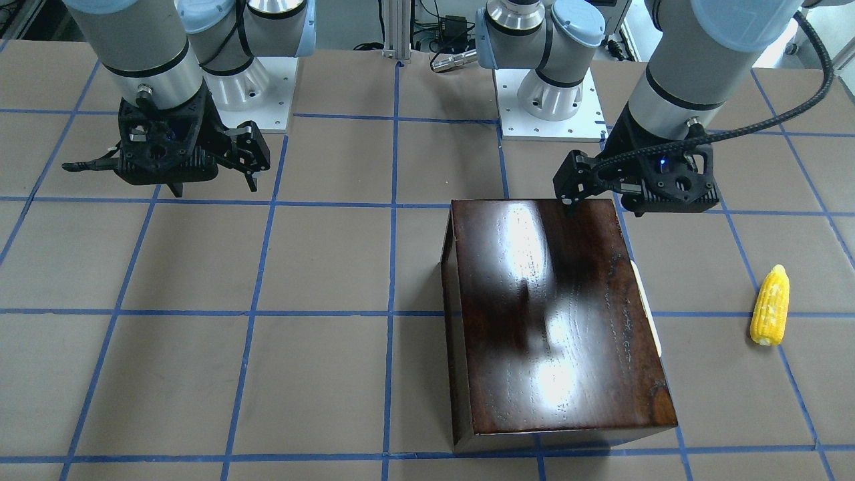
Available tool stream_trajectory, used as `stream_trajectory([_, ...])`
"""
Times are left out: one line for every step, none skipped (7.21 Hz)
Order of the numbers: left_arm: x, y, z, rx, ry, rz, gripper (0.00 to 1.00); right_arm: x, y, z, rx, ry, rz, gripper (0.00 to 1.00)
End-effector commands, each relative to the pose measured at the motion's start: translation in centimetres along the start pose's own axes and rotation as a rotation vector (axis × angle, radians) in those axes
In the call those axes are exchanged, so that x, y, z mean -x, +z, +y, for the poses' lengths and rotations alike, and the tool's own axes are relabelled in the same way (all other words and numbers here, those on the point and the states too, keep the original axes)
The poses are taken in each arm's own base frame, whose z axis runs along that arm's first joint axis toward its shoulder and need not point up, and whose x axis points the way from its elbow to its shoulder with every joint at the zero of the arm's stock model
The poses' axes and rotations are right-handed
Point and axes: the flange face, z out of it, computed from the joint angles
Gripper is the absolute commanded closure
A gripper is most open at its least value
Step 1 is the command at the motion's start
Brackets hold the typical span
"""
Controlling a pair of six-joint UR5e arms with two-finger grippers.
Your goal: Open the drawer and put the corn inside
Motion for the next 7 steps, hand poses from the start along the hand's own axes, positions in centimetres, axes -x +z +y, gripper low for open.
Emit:
stream_trajectory([-0.1,-0.1,0.0,-0.006,0.009,-0.005,0.00,-0.1,0.0,0.0,0.000,0.003,0.000,0.00])
stream_trajectory([0.1,-0.3,-0.1,-0.014,0.003,-0.003,0.00,-0.1,0.0,0.0,0.000,0.003,0.000,0.00])
stream_trajectory([-0.1,-0.3,-0.2,-0.014,0.001,0.008,0.00,0.0,0.0,0.0,0.000,0.000,0.000,0.00])
stream_trajectory([0.0,0.1,-0.3,-0.008,-0.006,0.007,0.00,-0.1,0.0,0.0,0.000,0.003,0.000,0.00])
stream_trajectory([0.2,1.1,-0.8,0.010,0.000,-0.001,0.00,0.0,0.0,0.0,0.000,0.000,0.000,0.00])
stream_trajectory([0.2,1.0,-0.8,0.011,0.003,-0.001,0.00,0.0,0.0,0.0,0.000,0.000,0.000,0.00])
stream_trajectory([0.7,0.6,-0.9,0.004,0.002,-0.006,0.00,0.0,0.0,0.0,0.000,0.000,0.000,0.00])
